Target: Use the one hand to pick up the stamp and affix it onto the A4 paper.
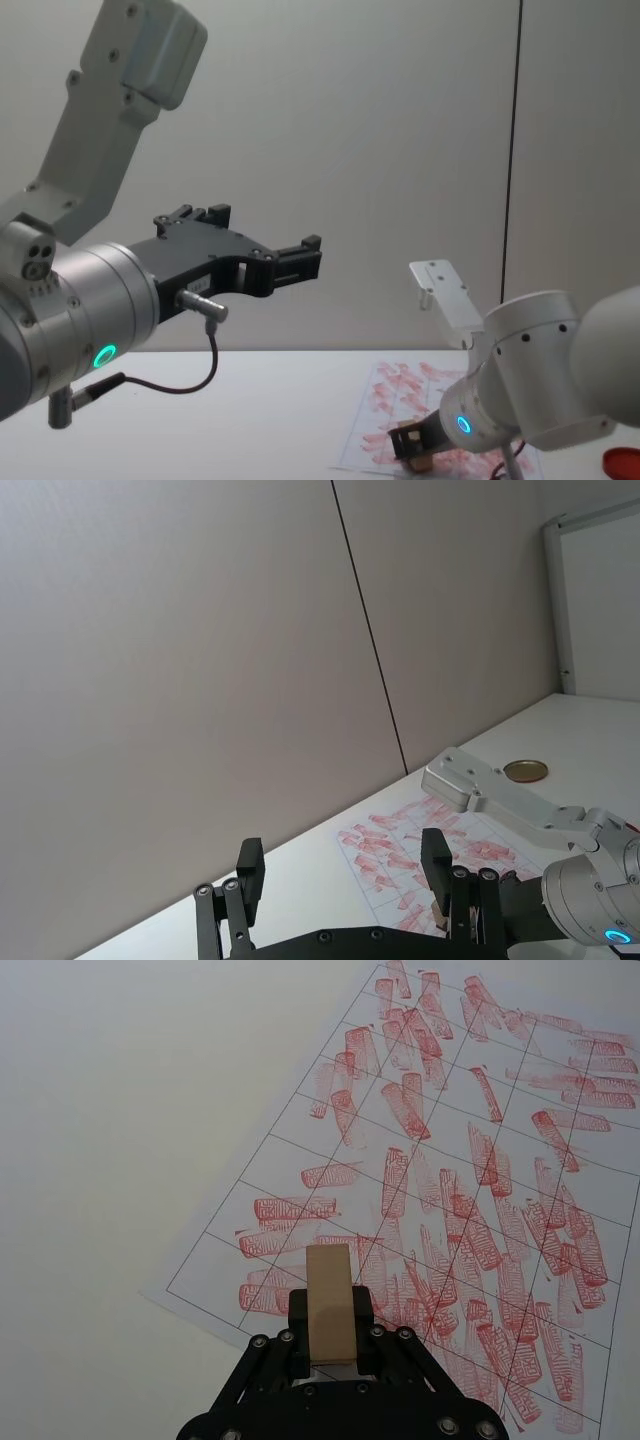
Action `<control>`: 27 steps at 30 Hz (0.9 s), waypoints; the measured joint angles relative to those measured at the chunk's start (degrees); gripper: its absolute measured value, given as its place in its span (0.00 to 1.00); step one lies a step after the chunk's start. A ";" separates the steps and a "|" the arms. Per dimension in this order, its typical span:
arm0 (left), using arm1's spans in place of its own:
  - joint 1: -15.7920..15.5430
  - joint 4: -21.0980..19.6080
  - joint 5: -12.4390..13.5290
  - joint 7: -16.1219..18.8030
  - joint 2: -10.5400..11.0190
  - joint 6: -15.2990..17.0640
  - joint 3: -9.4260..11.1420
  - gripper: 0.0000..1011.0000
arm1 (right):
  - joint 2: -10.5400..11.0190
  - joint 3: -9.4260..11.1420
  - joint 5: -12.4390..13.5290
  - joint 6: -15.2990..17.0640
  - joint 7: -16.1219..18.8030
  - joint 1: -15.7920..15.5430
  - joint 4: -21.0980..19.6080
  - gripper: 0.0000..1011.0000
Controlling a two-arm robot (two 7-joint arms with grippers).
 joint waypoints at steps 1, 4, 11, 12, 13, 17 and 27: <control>0.00 0.00 0.00 0.00 0.00 0.00 0.00 0.98 | -0.05 0.06 -0.02 -0.03 -0.02 0.16 0.33 0.22; 0.00 0.00 0.00 0.00 0.00 0.00 0.00 0.98 | -0.13 0.21 -0.09 -0.07 -0.08 0.44 0.86 0.22; 0.00 0.00 0.00 0.00 0.00 0.00 0.00 0.98 | -0.23 0.58 -0.21 -0.13 -0.20 0.86 1.81 0.22; 0.00 0.00 0.00 0.00 0.00 0.00 0.00 0.98 | -0.23 0.61 -0.22 -0.13 -0.21 0.89 1.87 0.22; 0.00 0.00 0.00 0.00 0.00 0.00 0.00 0.98 | -0.24 0.66 -0.23 -0.13 -0.22 0.92 1.93 0.22; 0.00 0.00 0.00 0.00 0.00 0.00 0.00 0.98 | -0.20 0.90 -0.29 -0.13 -0.27 1.05 2.24 0.22; 0.00 0.00 0.00 0.00 0.00 0.00 0.00 0.98 | -0.03 1.59 -0.48 -0.11 -0.31 1.37 2.70 0.22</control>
